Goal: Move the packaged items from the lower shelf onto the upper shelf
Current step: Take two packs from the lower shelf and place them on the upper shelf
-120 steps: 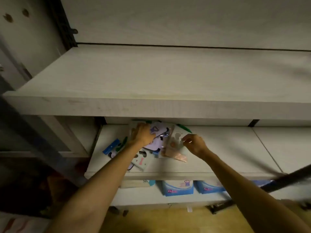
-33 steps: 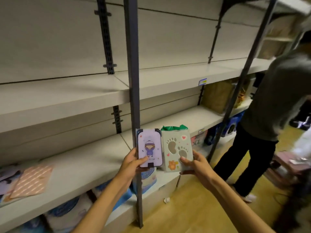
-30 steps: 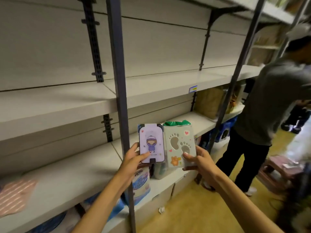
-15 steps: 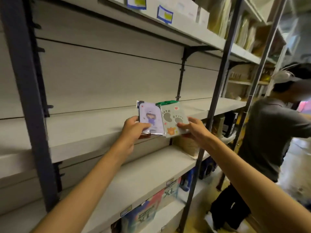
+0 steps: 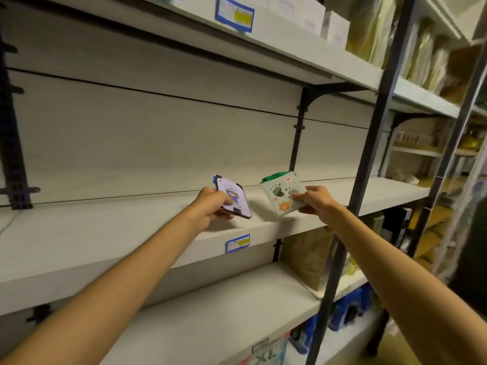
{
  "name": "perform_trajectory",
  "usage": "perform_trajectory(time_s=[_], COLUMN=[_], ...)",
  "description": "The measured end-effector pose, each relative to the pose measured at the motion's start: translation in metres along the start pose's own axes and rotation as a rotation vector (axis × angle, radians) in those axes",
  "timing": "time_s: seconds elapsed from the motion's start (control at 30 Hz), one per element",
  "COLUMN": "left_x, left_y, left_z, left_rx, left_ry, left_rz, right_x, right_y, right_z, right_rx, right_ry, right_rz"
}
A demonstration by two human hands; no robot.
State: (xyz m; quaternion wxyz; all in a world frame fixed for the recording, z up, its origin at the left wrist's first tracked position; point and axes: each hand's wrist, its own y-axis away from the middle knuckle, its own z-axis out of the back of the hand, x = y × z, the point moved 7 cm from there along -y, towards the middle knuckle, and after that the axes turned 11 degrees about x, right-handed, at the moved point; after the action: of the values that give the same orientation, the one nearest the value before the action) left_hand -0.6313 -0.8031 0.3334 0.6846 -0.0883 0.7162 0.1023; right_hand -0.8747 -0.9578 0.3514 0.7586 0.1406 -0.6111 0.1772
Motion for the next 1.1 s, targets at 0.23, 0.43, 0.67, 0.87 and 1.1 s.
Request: perform_trajectory(time_s=[0.23,0.43,0.67,0.87,1.1], left_x=[0.007,0.017,0.025,0.019,0.028], left_y=[-0.067,-0.112,-0.135,-0.136,-0.144], left_z=[-0.041,-0.086,-0.117,-0.127,-0.143], left_rx=[-0.058,-0.072,-0.067,-0.152,-0.107], left_ry=[-0.013,-0.011,-0.188,-0.805,-1.254], left_rz=[0.066,0.109,0.080,0.052,0.160], right_x=[-0.024,-0.050,-0.076,-0.075,-0.088], right_y=[-0.080,-0.143,-0.178,-0.177,-0.181], right_z=[0.065,0.096,0.105,0.101,0.108], right_rx=[0.033,0.093,0.144,0.164,0.211], right_ry=[0.012,0.256,0.526,0.920,0.956], right_rz=[-0.094,-0.138,-0.158,-0.048,0.067])
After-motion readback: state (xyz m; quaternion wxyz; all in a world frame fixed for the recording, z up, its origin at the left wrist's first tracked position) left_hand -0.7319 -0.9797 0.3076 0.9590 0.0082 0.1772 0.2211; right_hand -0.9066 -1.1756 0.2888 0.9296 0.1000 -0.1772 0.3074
